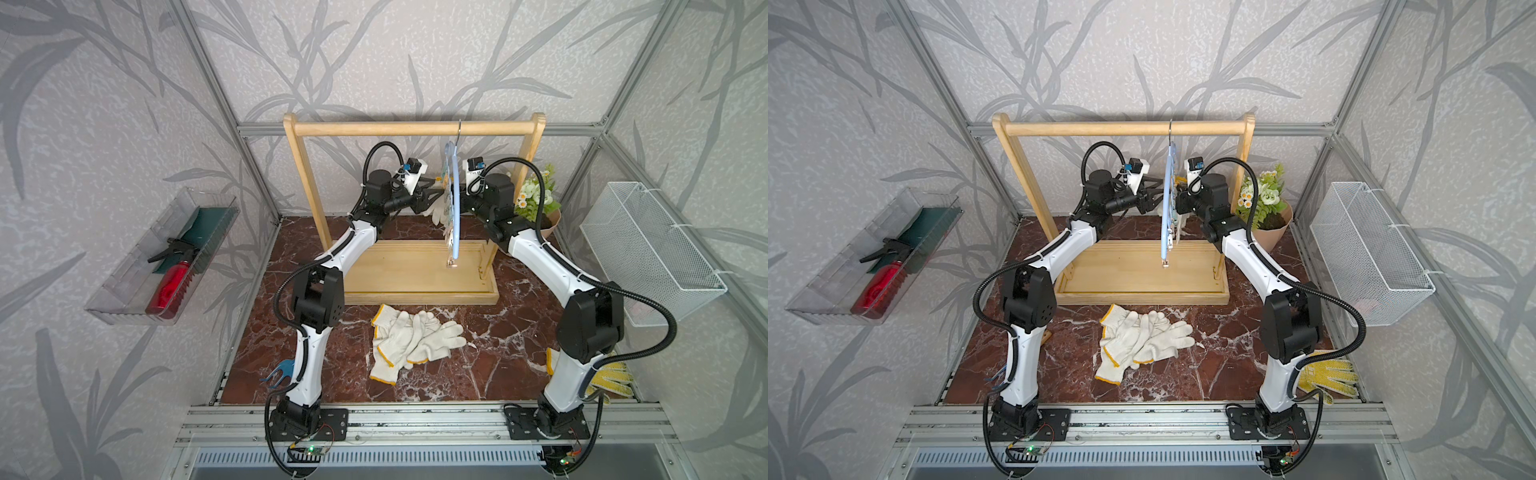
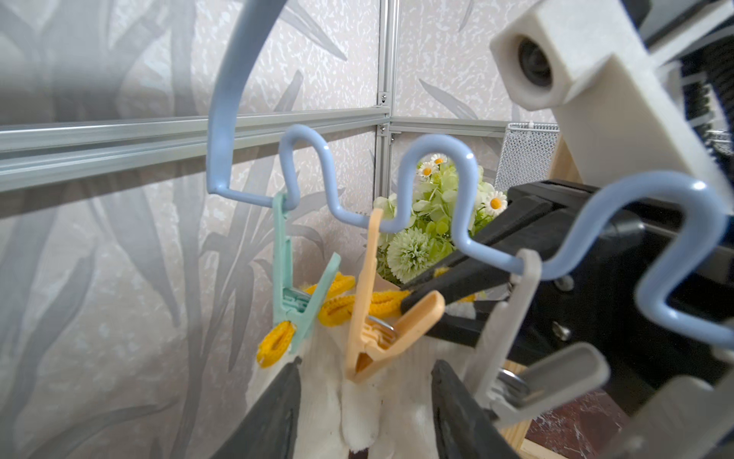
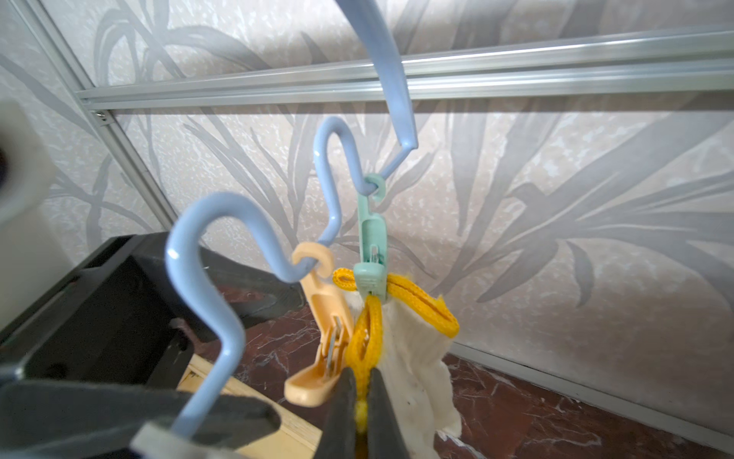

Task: Clip the gloves onto a hanger to dry
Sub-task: Open the clamp at the hanger.

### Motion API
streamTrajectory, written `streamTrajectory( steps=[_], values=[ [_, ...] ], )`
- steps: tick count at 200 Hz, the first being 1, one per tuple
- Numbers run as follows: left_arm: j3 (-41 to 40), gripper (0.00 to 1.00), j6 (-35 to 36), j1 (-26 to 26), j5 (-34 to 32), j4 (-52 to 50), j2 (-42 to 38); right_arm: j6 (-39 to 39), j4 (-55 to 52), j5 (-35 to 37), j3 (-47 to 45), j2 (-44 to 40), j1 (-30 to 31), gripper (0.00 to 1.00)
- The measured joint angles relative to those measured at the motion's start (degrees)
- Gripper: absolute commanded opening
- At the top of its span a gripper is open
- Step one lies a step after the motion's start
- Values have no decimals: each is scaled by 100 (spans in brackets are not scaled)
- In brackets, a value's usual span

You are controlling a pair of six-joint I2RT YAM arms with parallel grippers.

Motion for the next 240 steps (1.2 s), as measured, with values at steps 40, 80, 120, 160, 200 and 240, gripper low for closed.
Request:
streamTrajectory(
  steps=[40, 80, 120, 160, 200, 240],
  values=[
    [-188, 50, 122, 9, -160, 131, -11, 184, 166, -688, 114, 151, -26, 0],
    [-404, 48, 177, 28, -160, 219, -101, 328, 232, -1128, 275, 184, -24, 0],
    [-575, 47, 136, 68, -127, 455, -289, 400, 247, -1333, 356, 184, -20, 0],
    [-925, 47, 92, 109, -66, 713, -638, 424, 247, -1451, 369, 199, -20, 0],
    [-1099, 42, 74, 120, -44, 852, -826, 424, 247, -1497, 372, 216, -13, 0],
    [-1099, 42, 79, 120, 22, 802, -831, 426, 247, -1528, 374, 216, 0, 0]
  ],
)
